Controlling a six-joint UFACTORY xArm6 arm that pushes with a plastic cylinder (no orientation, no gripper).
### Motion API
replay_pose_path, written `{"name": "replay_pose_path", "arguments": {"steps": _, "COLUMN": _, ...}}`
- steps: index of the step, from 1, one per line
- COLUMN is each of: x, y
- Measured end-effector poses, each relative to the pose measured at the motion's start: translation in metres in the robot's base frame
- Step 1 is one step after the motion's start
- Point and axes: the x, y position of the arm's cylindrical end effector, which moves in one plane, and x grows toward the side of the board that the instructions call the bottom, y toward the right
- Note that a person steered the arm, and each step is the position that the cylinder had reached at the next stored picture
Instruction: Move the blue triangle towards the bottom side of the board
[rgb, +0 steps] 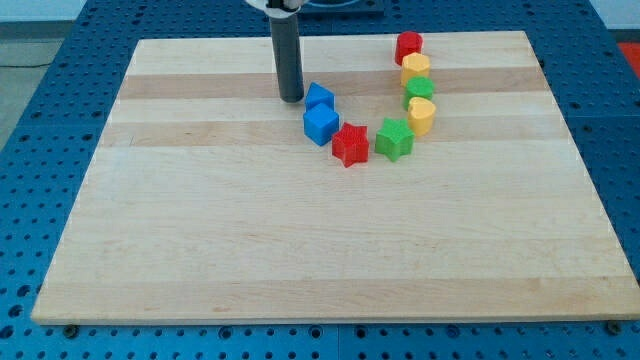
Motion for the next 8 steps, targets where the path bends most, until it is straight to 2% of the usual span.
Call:
{"name": "replay_pose_path", "arguments": {"steps": 1, "x": -0.015, "y": 0.036}}
{"name": "replay_pose_path", "arguments": {"steps": 2, "x": -0.001, "y": 0.063}}
{"name": "replay_pose_path", "arguments": {"steps": 3, "x": 0.035, "y": 0.042}}
{"name": "replay_pose_path", "arguments": {"steps": 6, "x": 0.026, "y": -0.106}}
{"name": "replay_pose_path", "arguments": {"steps": 7, "x": 0.035, "y": -0.133}}
{"name": "replay_pose_path", "arguments": {"steps": 8, "x": 0.053, "y": -0.115}}
